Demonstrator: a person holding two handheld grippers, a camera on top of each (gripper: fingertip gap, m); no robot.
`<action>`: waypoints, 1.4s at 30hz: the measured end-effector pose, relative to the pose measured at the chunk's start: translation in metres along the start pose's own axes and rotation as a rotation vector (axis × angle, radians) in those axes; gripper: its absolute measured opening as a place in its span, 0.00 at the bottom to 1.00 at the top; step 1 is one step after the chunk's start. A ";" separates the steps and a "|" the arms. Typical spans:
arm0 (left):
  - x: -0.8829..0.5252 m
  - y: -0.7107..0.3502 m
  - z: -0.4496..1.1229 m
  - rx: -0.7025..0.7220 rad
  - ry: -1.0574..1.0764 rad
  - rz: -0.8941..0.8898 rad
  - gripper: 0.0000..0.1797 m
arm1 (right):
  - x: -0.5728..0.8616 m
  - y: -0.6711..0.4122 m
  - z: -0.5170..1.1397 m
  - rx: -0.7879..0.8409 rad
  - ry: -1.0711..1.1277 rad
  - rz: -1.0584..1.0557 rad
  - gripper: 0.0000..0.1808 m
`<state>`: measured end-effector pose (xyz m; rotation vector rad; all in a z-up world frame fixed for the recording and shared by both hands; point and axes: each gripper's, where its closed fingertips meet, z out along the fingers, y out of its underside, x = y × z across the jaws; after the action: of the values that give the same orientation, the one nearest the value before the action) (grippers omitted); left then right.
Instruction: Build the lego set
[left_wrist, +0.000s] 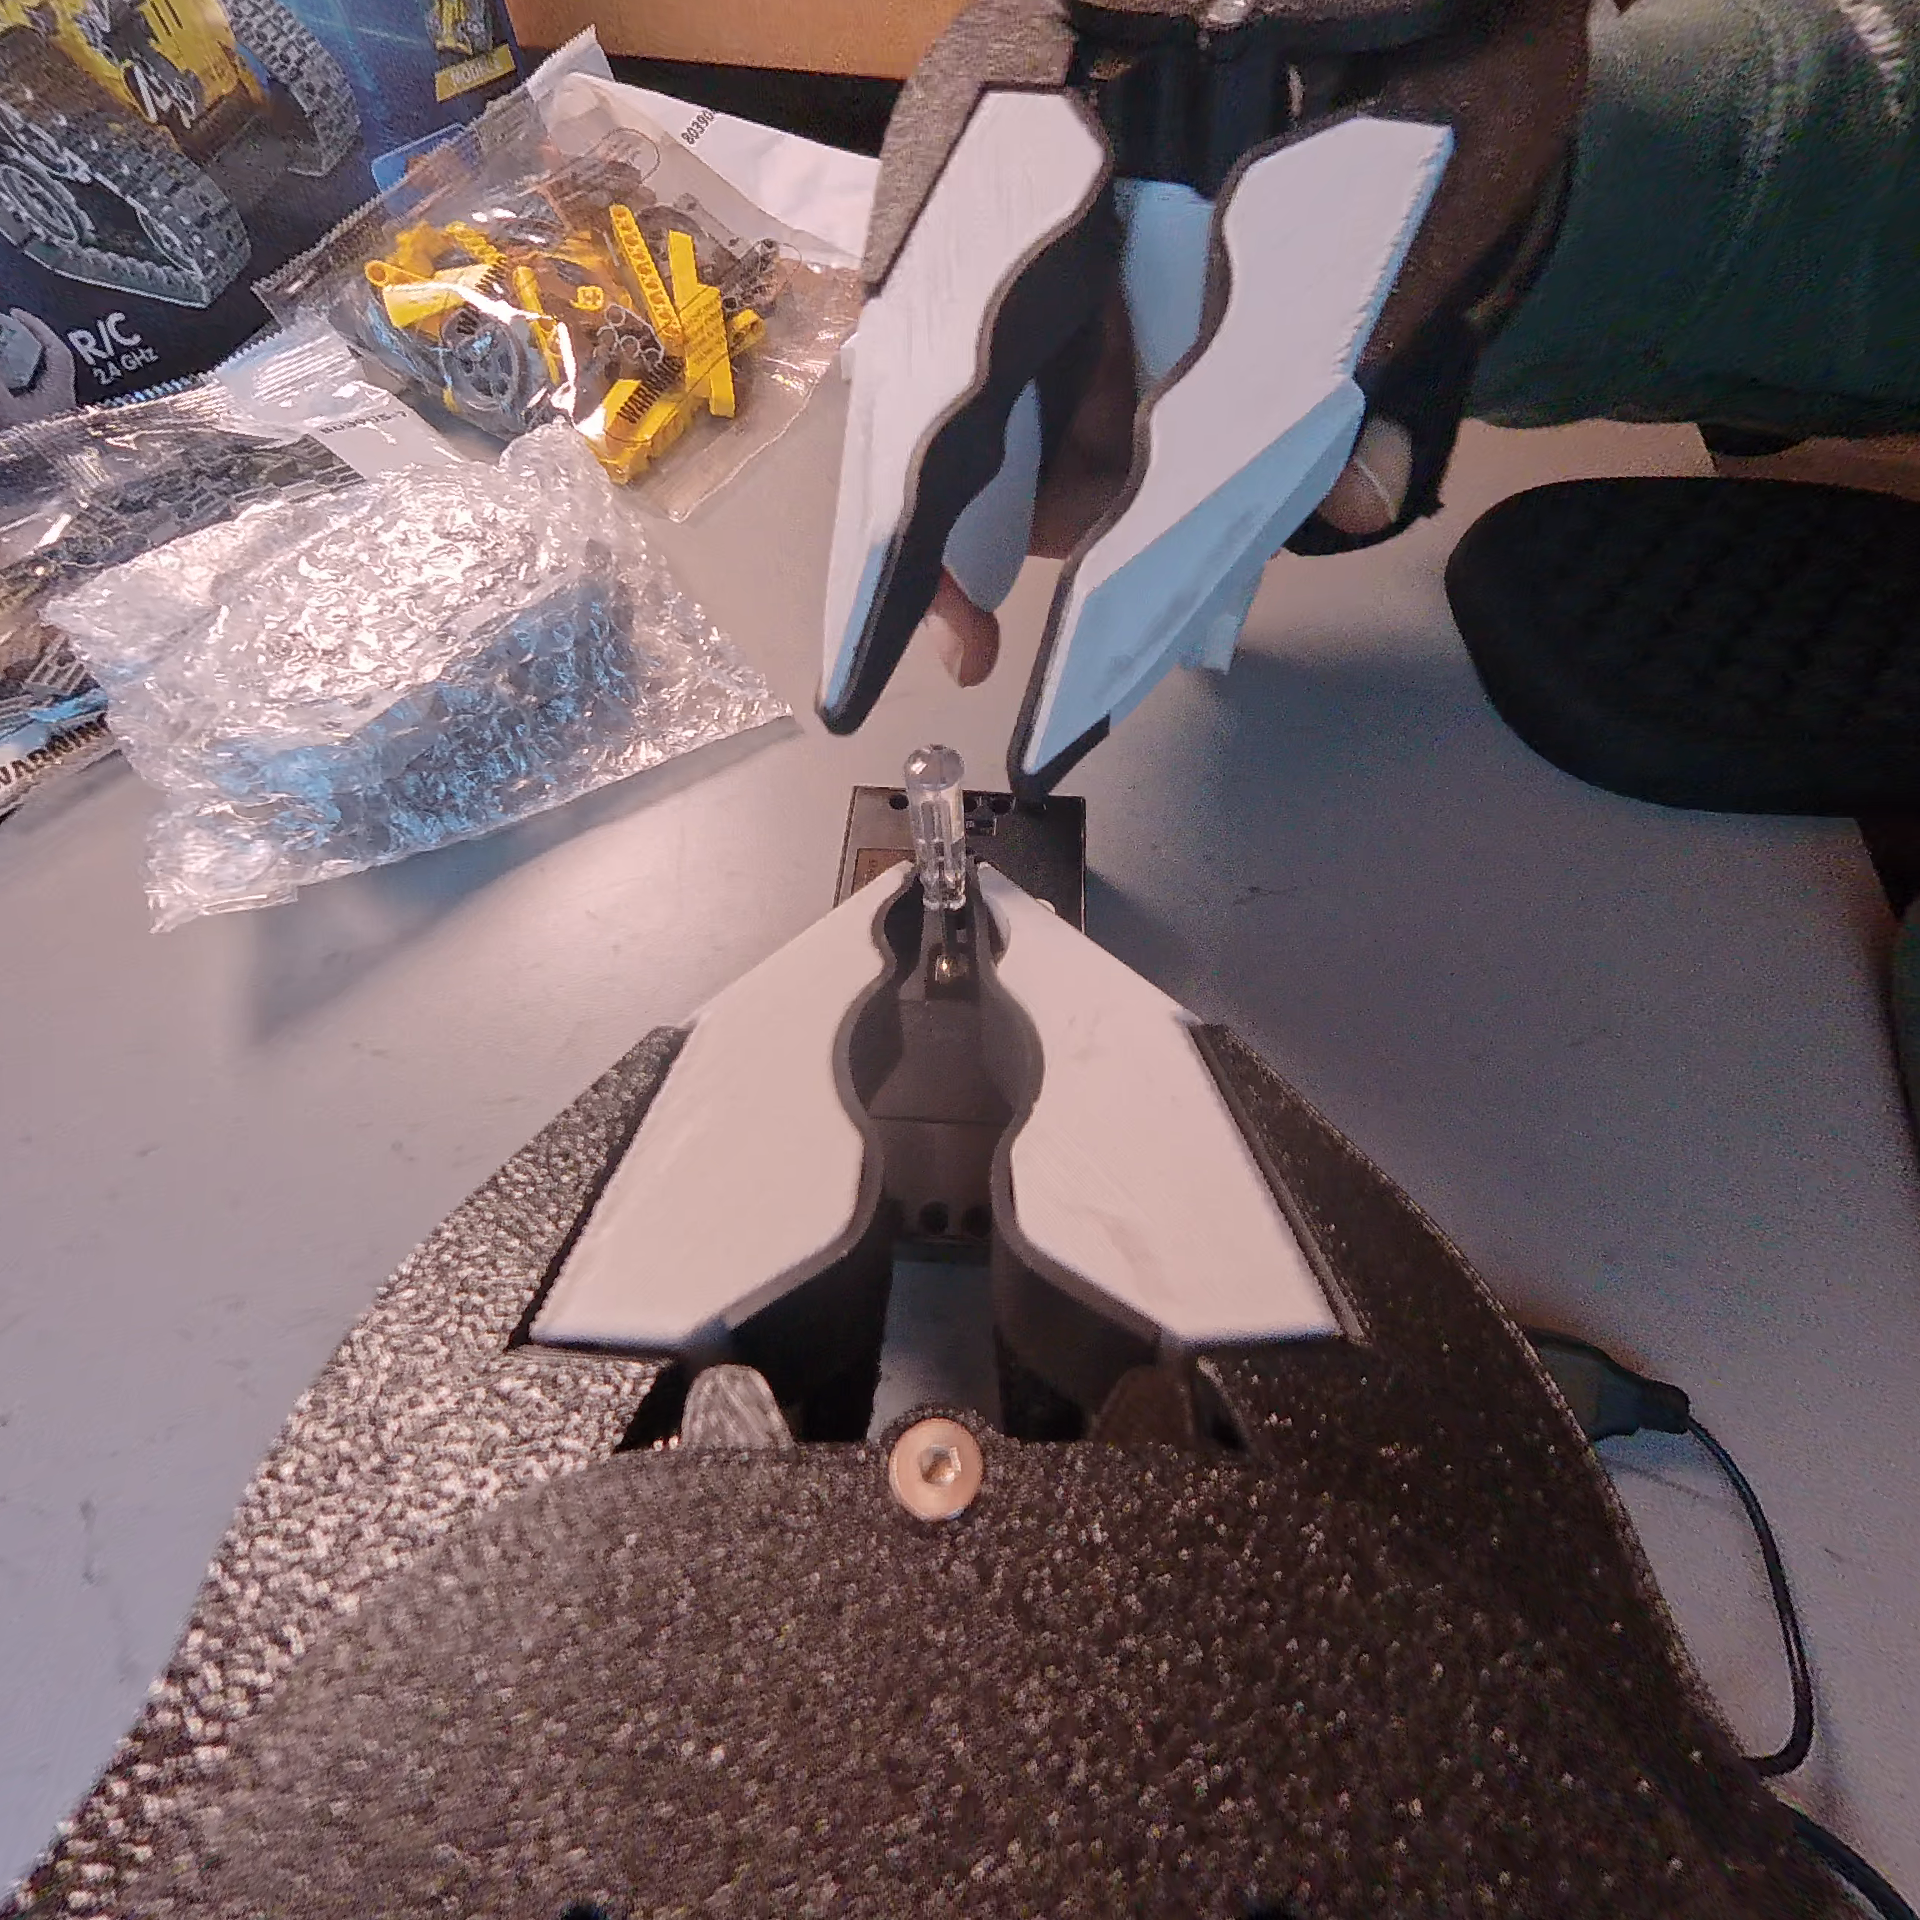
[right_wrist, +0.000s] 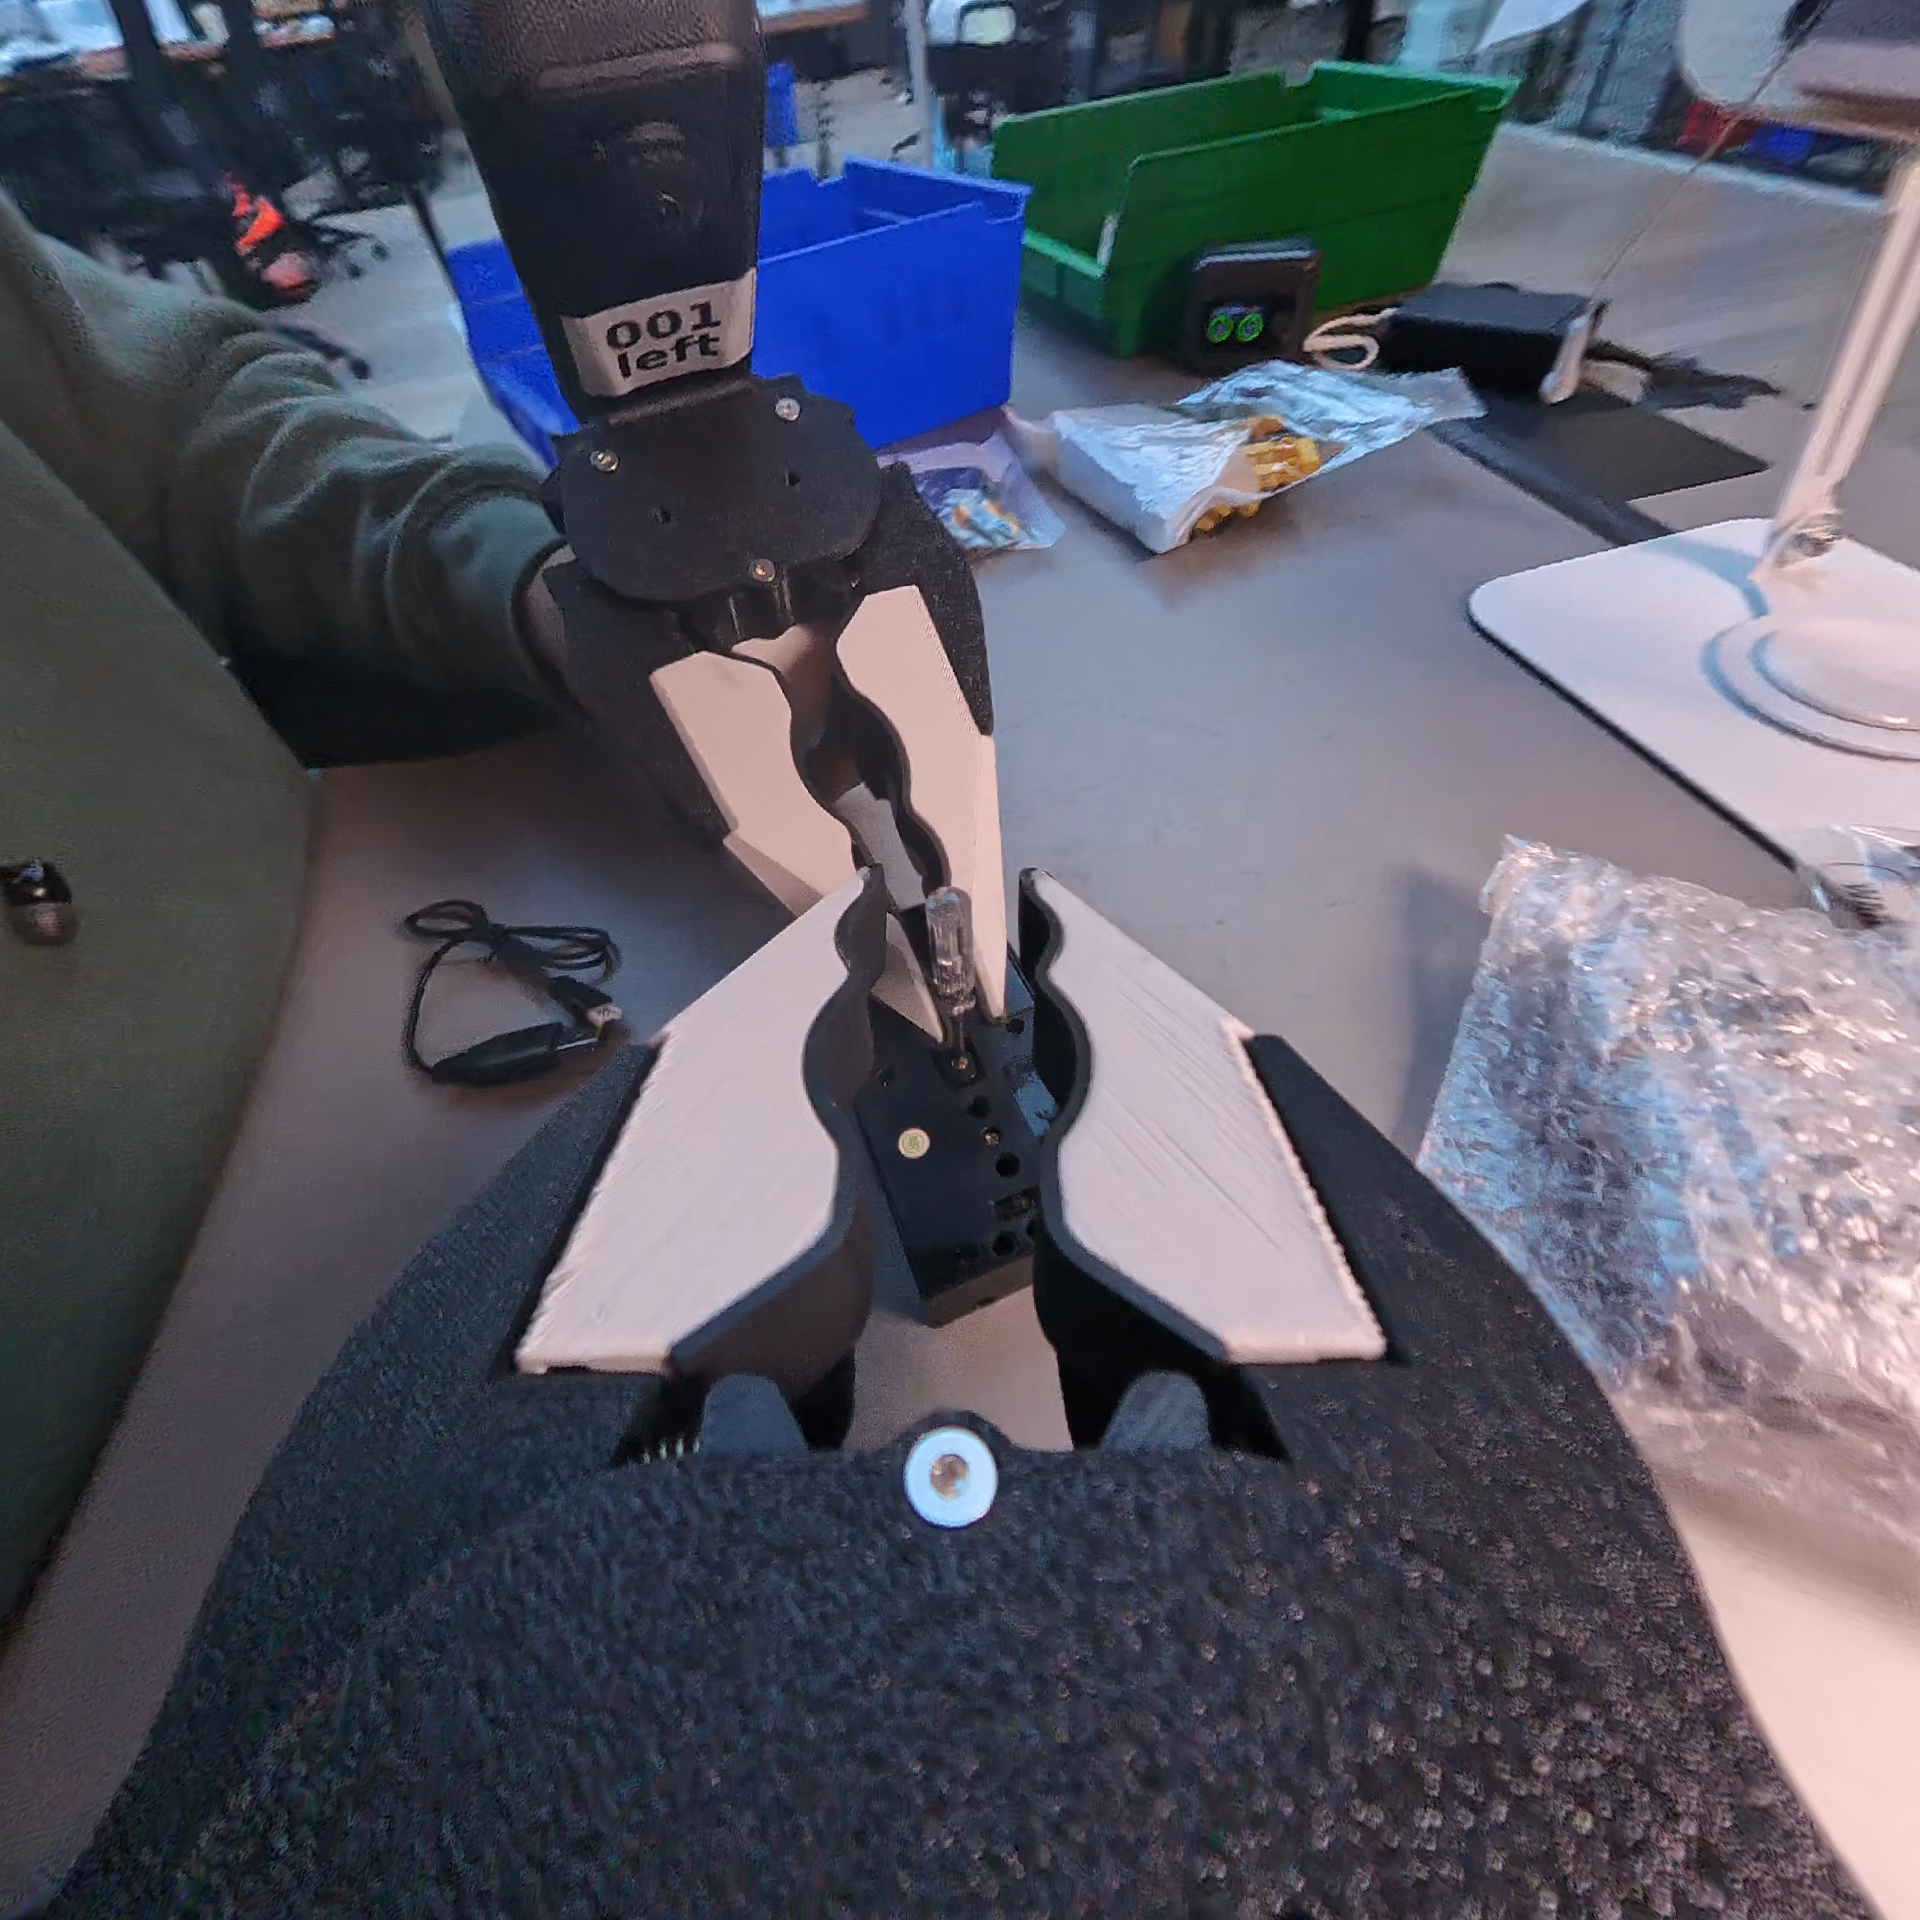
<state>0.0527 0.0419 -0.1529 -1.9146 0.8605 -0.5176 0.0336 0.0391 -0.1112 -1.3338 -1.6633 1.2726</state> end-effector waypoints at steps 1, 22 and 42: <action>0.000 0.000 0.000 0.000 0.000 -0.001 0.04 | -0.001 -0.002 -0.002 0.026 0.060 0.013 0.13; -0.001 0.002 -0.003 -0.016 0.006 0.033 0.11 | 0.008 0.007 0.006 -0.031 0.434 0.146 0.04; 0.018 0.059 -0.026 -0.261 0.244 0.255 0.36 | -0.035 0.008 0.020 -0.248 -0.487 -0.206 0.04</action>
<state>0.0266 -0.0049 -0.1930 -1.9590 1.3673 -0.5097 0.0278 0.0001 -0.1227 -0.9962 -2.2919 1.3722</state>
